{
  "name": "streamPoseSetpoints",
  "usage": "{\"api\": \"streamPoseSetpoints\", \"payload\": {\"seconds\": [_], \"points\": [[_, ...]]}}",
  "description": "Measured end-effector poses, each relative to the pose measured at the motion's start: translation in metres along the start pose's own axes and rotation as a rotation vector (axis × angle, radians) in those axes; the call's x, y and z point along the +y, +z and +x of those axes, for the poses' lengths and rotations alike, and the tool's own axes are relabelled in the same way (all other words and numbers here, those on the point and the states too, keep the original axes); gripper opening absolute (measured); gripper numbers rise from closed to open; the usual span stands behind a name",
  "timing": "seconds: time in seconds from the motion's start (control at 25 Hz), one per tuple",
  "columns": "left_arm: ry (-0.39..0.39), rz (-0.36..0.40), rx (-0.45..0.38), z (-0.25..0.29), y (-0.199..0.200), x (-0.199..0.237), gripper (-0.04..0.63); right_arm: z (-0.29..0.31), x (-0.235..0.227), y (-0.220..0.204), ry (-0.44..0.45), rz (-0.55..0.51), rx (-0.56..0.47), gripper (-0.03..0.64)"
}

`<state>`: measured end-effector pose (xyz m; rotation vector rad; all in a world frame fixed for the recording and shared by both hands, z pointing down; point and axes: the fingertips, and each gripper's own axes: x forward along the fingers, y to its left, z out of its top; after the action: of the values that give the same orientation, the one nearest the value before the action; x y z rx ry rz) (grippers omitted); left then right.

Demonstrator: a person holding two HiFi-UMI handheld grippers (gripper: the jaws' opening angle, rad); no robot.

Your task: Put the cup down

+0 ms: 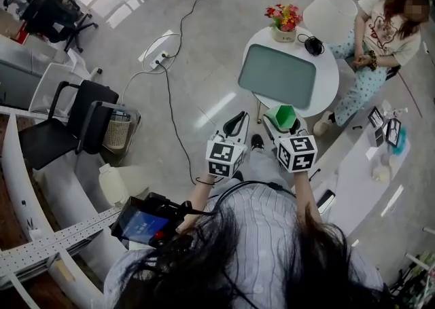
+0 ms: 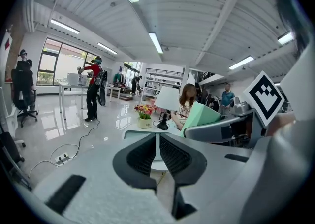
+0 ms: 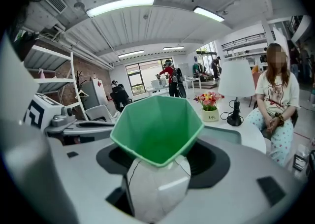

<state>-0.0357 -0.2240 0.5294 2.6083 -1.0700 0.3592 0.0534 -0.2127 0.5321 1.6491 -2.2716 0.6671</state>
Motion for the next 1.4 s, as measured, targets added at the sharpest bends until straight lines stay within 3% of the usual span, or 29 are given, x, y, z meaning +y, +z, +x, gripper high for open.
{"api": "streamPoseSetpoints", "payload": {"seconds": [0.76,1.4], "points": [[0.031,0.001,0.036,0.128,0.030,0.024,0.028,0.080,-0.110,0.033,0.044,-0.027,0.063,0.314],[0.046,-0.005,0.066,0.190,0.033,0.042,0.028,0.172,-0.161,0.032,0.082,-0.080,0.124,0.314]]}}
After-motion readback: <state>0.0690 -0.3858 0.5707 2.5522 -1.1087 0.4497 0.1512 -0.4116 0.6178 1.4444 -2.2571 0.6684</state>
